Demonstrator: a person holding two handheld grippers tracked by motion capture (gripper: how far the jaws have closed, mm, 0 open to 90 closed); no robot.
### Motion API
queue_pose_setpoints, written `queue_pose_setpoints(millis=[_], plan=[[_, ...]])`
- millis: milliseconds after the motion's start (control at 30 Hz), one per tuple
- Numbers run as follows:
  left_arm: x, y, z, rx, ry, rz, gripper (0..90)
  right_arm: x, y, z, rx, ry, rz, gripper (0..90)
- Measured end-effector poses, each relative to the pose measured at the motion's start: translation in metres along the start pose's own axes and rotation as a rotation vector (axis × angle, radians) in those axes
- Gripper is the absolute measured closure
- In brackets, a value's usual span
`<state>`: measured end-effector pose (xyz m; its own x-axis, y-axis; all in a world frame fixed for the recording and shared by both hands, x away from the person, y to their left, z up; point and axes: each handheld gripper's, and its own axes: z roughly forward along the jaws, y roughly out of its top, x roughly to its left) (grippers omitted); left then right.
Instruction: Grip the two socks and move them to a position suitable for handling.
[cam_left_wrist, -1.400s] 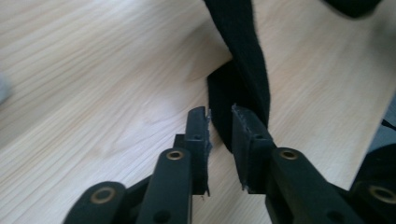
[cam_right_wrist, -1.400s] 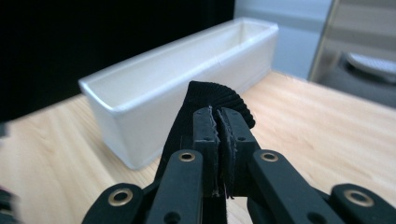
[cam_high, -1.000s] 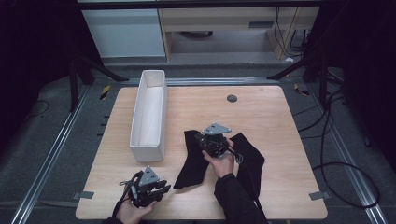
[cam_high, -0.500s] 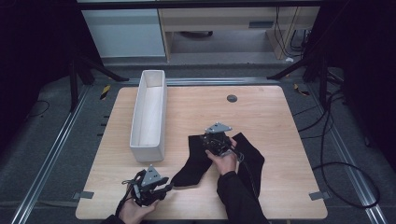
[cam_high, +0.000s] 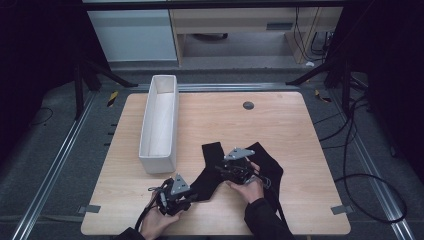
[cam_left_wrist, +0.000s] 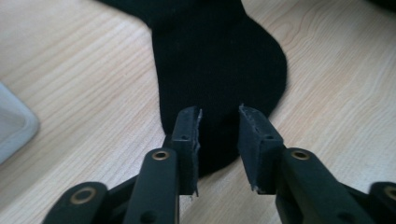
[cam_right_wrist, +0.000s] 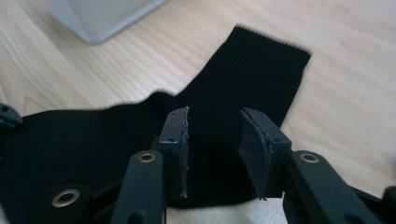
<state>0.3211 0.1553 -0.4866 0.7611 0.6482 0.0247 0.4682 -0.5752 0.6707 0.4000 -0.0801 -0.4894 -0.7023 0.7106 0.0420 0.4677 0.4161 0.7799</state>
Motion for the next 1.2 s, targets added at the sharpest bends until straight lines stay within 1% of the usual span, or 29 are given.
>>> queue_pose_setpoints(millis=[100, 200, 300, 367, 400, 433, 467, 533, 567, 667, 700, 767, 833, 933, 1033, 1200], plan=[[0.001, 0.0, 0.003, 0.02, -0.006, 0.001, 76.6, -0.001, -0.007, 0.005, 0.038, -0.011, -0.014, 65.3], [0.001, 0.001, 0.002, 0.027, -0.008, 0.006, 84.2, -0.002, -0.011, 0.008, 0.054, -0.017, -0.019, 68.7], [-0.001, 0.001, -0.002, 0.023, -0.017, 0.012, 86.1, -0.003, -0.011, 0.008, 0.055, -0.021, -0.018, 74.6], [-0.003, 0.002, -0.008, 0.004, -0.028, 0.01, 86.5, -0.004, -0.012, 0.008, 0.056, -0.024, -0.01, 78.0], [-0.004, 0.003, -0.013, -0.004, -0.04, 0.007, 86.5, -0.004, -0.013, 0.008, 0.054, -0.023, -0.012, 79.5], [-0.006, 0.003, -0.016, -0.018, -0.052, -0.002, 86.5, -0.003, -0.013, 0.007, 0.054, -0.019, -0.008, 81.0], [-0.008, 0.003, -0.02, -0.023, -0.056, 0.0, 86.5, -0.003, -0.013, 0.006, 0.058, -0.012, -0.006, 81.8], [-0.014, 0.0, -0.023, -0.011, -0.07, 0.008, 86.4, -0.001, -0.013, 0.005, 0.064, -0.002, -0.009, 82.8], [-0.017, -0.002, -0.022, 0.005, -0.076, 0.012, 86.3, 0.0, -0.014, 0.005, 0.065, 0.006, -0.008, 83.0], [-0.026, -0.008, -0.015, 0.049, -0.083, 0.033, 85.3, 0.003, -0.015, 0.004, 0.071, 0.015, -0.013, 82.5], [-0.026, -0.009, -0.013, 0.057, -0.087, 0.036, 84.5, 0.004, -0.015, 0.003, 0.071, 0.017, -0.016, 82.2], [-0.026, -0.01, -0.011, 0.06, -0.093, 0.028, 80.7, 0.005, -0.015, 0.003, 0.071, 0.015, -0.019, 81.2], [-0.026, -0.01, -0.013, 0.05, -0.102, 0.02, 77.1, 0.005, -0.015, 0.003, 0.072, 0.017, -0.017, 79.5], [-0.024, -0.01, -0.019, 0.014, -0.1, 0.011, 69.8, 0.004, -0.015, 0.002, 0.073, 0.009, -0.02, 76.8], [-0.021, -0.009, -0.023, -0.019, -0.075, -0.001, 65.3, 0.002, -0.015, 0.002, 0.071, 0.004, -0.017, 76.4], [-0.015, -0.009, -0.021, -0.037, -0.049, -0.022, 62.2, -0.004, -0.015, 0.003, 0.068, -0.024, -0.014, 76.4]])
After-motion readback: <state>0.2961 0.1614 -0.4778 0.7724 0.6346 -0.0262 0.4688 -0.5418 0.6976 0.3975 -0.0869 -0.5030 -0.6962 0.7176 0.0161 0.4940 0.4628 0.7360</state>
